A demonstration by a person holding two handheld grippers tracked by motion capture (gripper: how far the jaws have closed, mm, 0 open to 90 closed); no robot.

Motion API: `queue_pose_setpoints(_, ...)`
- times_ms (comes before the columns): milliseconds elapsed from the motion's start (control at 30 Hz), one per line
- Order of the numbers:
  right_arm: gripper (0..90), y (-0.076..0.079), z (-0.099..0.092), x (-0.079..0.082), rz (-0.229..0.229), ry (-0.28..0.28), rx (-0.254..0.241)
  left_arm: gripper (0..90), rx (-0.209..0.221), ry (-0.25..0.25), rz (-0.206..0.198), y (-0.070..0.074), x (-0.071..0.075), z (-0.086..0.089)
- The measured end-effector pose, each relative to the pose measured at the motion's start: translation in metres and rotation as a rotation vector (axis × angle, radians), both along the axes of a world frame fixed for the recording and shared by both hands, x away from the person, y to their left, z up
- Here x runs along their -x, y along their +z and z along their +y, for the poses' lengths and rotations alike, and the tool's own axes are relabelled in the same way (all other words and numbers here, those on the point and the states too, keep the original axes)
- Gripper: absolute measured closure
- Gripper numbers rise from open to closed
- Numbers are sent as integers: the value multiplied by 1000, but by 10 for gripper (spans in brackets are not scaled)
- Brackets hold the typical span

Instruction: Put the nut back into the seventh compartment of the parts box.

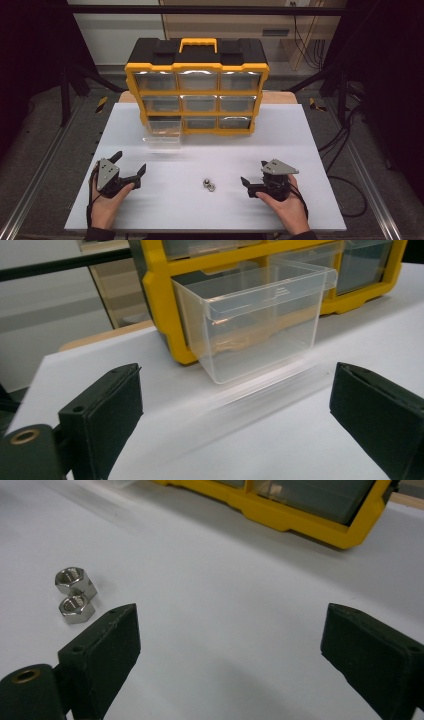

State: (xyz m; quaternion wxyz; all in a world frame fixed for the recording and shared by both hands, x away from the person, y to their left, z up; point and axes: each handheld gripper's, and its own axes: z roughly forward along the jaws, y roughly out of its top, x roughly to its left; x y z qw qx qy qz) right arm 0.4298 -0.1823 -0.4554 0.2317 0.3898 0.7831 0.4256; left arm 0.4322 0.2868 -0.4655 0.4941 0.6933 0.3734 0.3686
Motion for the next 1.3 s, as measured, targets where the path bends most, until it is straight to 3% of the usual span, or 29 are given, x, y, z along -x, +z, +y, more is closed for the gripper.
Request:
queue_pose_setpoints(133, 90, 5, 15, -8, 85, 5, 81, 60, -1, -14, -4, -2, -2, 3)
queue_pose_setpoints(333, 107, 13, 35, -15, 143, 63, 143, 60, 32, -4, -1, -4, -5, 9)
queue_pose_setpoints(433, 121, 18, 44, -17, 165, 86, 128, 60, 52, -6, -10, -3, -5, 10)
queue_pose_setpoints(567, 138, 23, 54, -21, 203, 112, 160, 60, 75, -5, -29, -2, -6, 11)
queue_pose_setpoints(767, 182, 30, 63, -27, 272, 119, 169, 60, 87, -21, -30, -2, -7, 10)
queue_pose_setpoints(833, 225, 30, 65, -30, 274, 124, 178, 59, 82, -19, -33, -1, -7, 11)
queue_pose_setpoints(967, 314, 31, 72, -30, 332, 123, 156, 59, 83, -20, -34, -1, -7, 11)
queue_pose_setpoints(1300, 455, 22, 96, -31, 347, 188, 153, 58, 76, -21, -34, -3, -10, 8)
